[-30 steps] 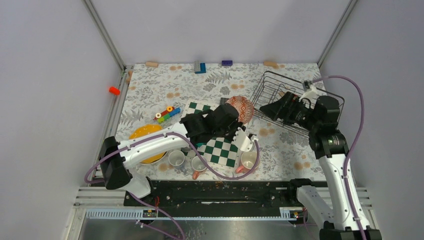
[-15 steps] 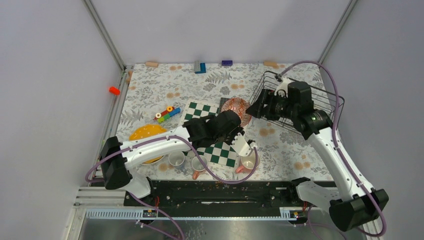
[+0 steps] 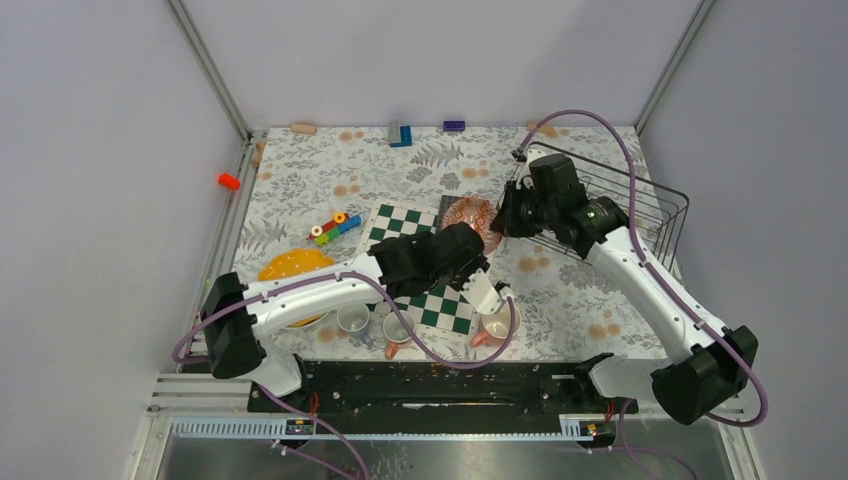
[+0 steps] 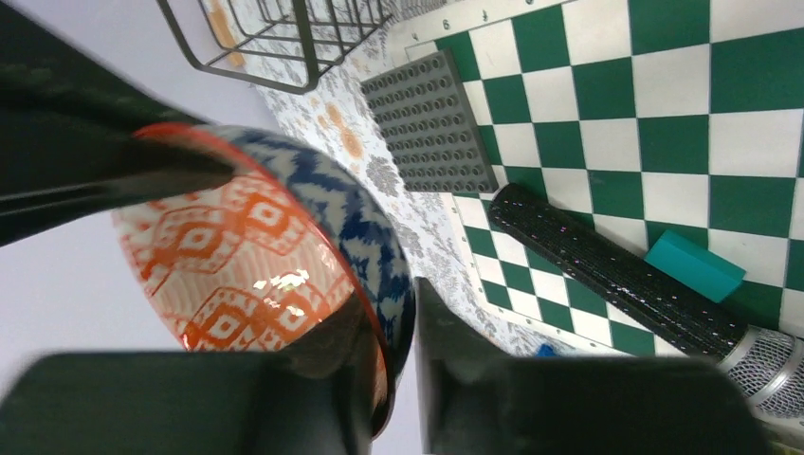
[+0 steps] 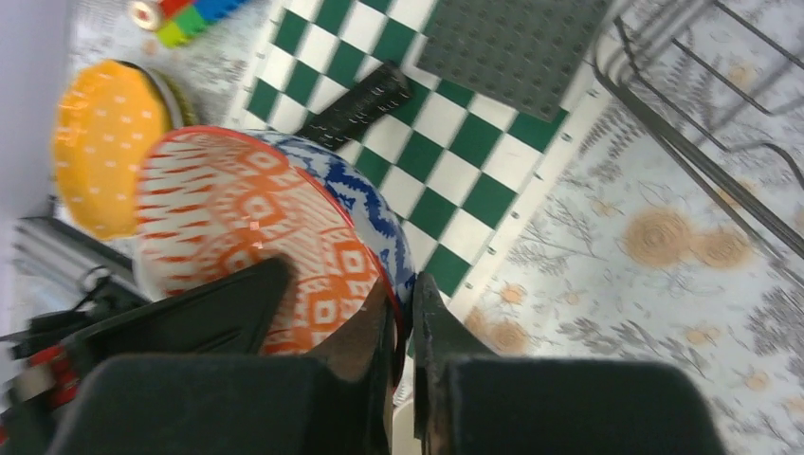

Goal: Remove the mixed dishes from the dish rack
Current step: Pick up the bowl from the dish rack, then place the bowl at the center of the board.

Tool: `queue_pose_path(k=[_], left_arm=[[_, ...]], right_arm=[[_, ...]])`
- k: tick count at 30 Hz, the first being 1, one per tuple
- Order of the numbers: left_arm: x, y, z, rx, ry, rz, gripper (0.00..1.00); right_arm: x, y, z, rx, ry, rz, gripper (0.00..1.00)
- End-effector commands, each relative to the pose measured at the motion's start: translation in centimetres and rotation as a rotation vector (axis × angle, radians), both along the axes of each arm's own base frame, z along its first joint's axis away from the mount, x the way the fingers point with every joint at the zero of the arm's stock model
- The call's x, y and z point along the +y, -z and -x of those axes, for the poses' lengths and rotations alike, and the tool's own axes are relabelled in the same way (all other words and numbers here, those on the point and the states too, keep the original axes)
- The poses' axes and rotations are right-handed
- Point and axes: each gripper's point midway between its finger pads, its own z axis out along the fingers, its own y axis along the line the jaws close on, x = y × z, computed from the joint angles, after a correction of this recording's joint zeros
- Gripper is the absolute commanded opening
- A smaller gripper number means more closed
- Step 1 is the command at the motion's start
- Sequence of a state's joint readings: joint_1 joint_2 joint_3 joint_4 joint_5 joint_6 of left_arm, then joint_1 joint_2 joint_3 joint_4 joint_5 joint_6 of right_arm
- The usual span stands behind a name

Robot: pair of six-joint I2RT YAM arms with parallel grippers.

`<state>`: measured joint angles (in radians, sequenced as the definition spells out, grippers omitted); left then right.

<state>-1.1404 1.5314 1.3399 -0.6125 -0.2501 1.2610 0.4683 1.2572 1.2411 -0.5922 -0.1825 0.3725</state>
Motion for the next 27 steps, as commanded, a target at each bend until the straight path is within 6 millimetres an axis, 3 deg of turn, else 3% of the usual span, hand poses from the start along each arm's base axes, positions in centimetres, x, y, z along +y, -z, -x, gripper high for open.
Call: queue_pose_path(k=[1, 3, 4, 8, 13, 18, 20, 23, 25, 27], left_arm=[[-1.4, -2.4, -0.6, -0.043, -0.021, 0.083, 0.4], [-1.5, -2.8, -0.4, -0.029, -0.028, 0.11, 0.95], [-1.6, -2.9, -0.2, -0.016, -0.028, 0.126, 0.98], [-1.9, -4.0, 0.5, 0.016, -0.028, 0.234, 0.99], [-1.9, -6.4, 3.2, 0.108, 0.026, 0.449, 0.99], [-1.1, -11.9, 5.8, 0.183, 0.084, 0.852, 0.99], [0.5, -15.5, 5.3, 0.177, 0.002, 1.122, 0.99], [5.5, -19.1, 2.2, 0.197, -0.314, 1.579, 0.99], [9.6, -18.9, -0.3, 0.238, -0.583, 1.817, 0.99], [11.4, -17.0, -1.8, 0.318, -0.754, 1.881, 0.99]], right_arm=[[-0.4, -1.5, -0.9, -0.053, 0.046, 0.034, 0.0], [-0.5, -1.7, -0.9, -0.067, 0.046, 0.037, 0.0], [-0.6, -1.9, -0.9, -0.074, 0.05, 0.036, 0.0], [-1.5, -2.3, -1.0, -0.101, 0.085, 0.055, 0.0], [-3.4, -2.0, -1.3, -0.124, 0.158, 0.101, 0.0], [-5.4, -0.8, -1.5, -0.086, 0.218, 0.089, 0.0], [-6.1, 0.1, -1.3, -0.063, 0.239, 0.07, 0.0], [-7.3, 1.7, -0.7, -0.037, 0.285, 0.047, 0.0], [-8.3, 2.7, -0.1, -0.023, 0.331, 0.04, 0.0], [-9.2, 3.7, 0.7, -0.01, 0.366, 0.041, 0.0]])
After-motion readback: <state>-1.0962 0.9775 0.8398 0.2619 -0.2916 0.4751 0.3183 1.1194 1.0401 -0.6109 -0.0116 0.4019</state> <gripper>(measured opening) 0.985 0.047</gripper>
